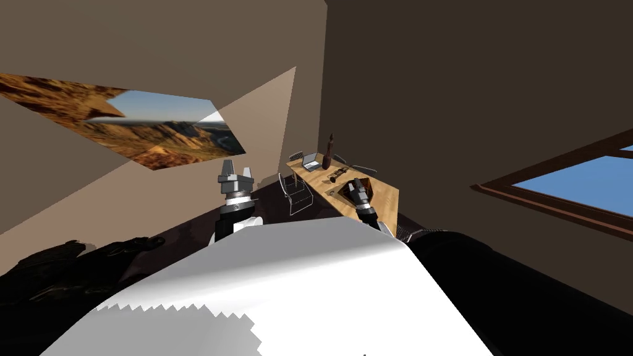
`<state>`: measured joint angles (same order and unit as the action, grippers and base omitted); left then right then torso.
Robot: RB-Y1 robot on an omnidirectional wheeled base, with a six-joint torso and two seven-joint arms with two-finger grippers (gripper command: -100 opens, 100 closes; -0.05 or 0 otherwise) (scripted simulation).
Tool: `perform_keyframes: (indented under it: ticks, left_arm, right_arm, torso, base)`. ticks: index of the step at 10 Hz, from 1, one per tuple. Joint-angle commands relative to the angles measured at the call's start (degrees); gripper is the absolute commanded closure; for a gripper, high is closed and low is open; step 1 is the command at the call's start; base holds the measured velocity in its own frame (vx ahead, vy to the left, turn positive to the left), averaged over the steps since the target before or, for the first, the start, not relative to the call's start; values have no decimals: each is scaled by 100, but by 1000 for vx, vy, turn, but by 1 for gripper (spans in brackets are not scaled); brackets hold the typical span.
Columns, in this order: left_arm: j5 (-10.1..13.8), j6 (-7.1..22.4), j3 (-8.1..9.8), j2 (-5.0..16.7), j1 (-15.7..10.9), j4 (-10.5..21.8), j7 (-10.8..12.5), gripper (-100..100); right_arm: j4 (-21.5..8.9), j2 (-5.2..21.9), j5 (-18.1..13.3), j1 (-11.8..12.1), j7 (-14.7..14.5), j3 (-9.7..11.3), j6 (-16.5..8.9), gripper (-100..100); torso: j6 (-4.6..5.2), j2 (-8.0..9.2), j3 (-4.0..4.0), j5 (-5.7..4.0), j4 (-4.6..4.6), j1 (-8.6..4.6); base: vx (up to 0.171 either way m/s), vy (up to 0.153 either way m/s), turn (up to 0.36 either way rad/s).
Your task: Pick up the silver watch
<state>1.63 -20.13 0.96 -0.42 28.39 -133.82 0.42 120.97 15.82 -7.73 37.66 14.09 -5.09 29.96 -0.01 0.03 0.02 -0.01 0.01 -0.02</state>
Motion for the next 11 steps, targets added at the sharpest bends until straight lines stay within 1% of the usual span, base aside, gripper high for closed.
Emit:
perform_keyframes:
  ticks: [1,2,3,4,5,6,7,8,9,10,11]
  left_arm:
    - [0,0,0,0,0,0,0,0]
    - [0,0,0,0,0,0,0,0]
    - [0,0,0,0,0,0,0,0]
    - [0,0,0,0,0,0,0,0]
    - [0,0,1,0,1,0,0,0]
    - [0,0,0,0,0,0,0,0]
    - [0,0,0,0,1,0,0,0]
    - [0,0,0,0,0,0,0,0]
    - [0,0,1,0,1,0,0,0]
    - [0,0,1,0,1,0,0,0]
    - [0,0,0,0,0,0,0,0]
  right_arm:
    - [-23,284,-206,124,143,-30,14,-100]
    - [-167,451,-422,334,379,-81,53,-100]
    - [-167,608,-551,334,393,-81,53,-100]
    - [-167,669,-551,334,393,-81,53,-100]
    - [-326,894,-813,553,660,-139,96,-100]
    - [-326,1069,-921,553,660,-139,96,-100]
    - [-502,1253,-1118,781,913,-202,141,-100]
    - [-502,1420,-1299,781,941,-202,141,-100]
    - [-502,1524,-1314,781,941,-202,141,-100]
    - [-691,1719,-1565,1014,1203,-271,188,-100]
    - [-691,1896,-1727,1014,1234,-271,188,-100]
  torso:
    - [0,0,0,0,0,0]
    - [1,0,0,0,0,0]
    - [0,1,0,0,0,-1]
    - [1,0,0,0,1,-1]
    - [2,-2,-1,0,0,0]
    - [-1,-1,0,0,0,-1]
    - [2,-1,0,0,0,-1]
    - [0,1,1,0,0,-1]
    - [2,1,1,-1,1,-2]
    - [2,-1,0,0,1,-1]
    - [-1,1,0,1,0,0]
  base:
    - [-5,0,76]
    - [-6,1,144]
    - [-7,-2,70]
    - [-3,-2,-11]
    - [-6,2,164]
    - [-6,-3,88]
    - [-10,-2,168]
    - [-10,-5,85]
    - [-4,-2,-18]
    - [-9,2,177]
    - [-8,-4,98]
